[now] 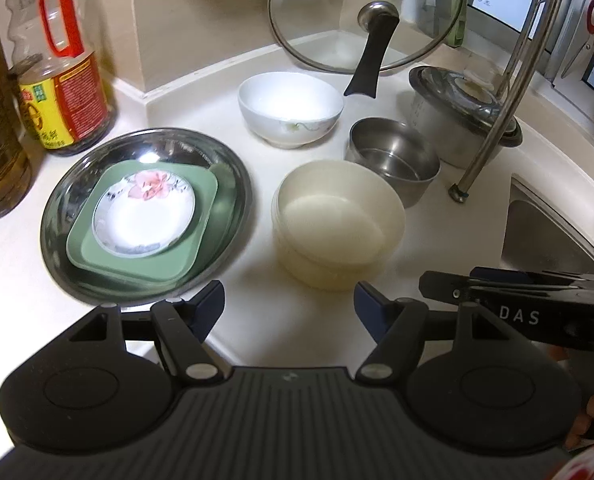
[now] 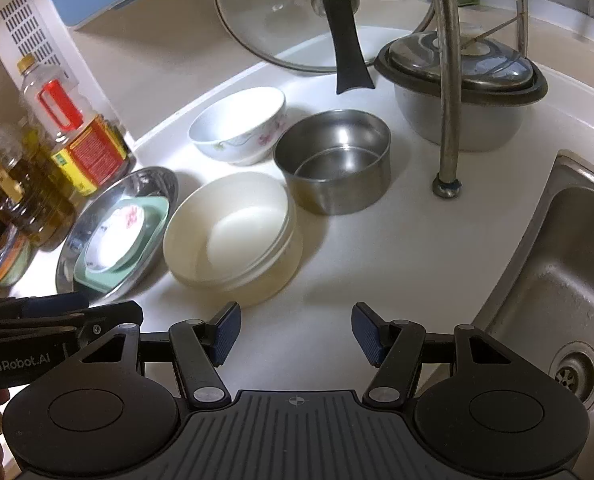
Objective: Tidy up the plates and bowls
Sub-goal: 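Move the right gripper to the rim of the cream plastic bowl, then close the right gripper on the cream bowl rim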
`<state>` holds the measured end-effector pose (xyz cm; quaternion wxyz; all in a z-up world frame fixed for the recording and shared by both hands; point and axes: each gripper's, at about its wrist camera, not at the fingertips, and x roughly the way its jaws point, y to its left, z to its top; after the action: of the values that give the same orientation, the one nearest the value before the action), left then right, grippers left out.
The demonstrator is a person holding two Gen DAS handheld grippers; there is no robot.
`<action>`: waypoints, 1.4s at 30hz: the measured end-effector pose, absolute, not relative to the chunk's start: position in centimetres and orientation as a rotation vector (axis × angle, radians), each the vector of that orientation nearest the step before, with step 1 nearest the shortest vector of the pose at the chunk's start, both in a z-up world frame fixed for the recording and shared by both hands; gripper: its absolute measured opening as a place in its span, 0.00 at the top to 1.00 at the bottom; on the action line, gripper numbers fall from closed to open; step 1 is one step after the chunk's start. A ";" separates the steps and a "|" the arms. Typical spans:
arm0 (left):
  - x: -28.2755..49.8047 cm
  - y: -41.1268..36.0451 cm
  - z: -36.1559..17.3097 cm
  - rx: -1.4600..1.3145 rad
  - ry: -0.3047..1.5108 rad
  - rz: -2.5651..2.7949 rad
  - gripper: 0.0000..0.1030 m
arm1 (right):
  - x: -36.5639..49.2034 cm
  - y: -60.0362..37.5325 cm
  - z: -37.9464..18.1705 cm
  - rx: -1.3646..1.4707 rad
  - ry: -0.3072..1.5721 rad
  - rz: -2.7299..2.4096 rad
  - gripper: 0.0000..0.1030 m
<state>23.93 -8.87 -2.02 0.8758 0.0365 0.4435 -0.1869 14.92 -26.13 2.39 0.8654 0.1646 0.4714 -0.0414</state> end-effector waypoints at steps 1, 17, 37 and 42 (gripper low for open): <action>24.2 -8.9 -2.0 0.076 0.923 -0.400 0.33 | 15.2 -26.1 2.4 0.345 0.985 -0.094 0.40; 28.7 -9.7 -2.5 0.034 0.920 -0.489 0.48 | 17.8 -26.5 2.2 0.361 0.934 -0.163 0.40; 31.9 -11.4 -4.7 0.060 0.986 -0.482 0.61 | 21.1 -26.3 0.2 0.358 0.969 -0.120 0.65; 32.3 -11.6 -4.9 0.068 0.994 -0.473 0.63 | 21.4 -26.3 0.0 0.362 0.967 -0.118 0.68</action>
<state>32.27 -11.57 -4.93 0.8517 0.0324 0.4722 -0.2249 21.44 -26.28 -0.02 0.8679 0.1731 0.4622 -0.0566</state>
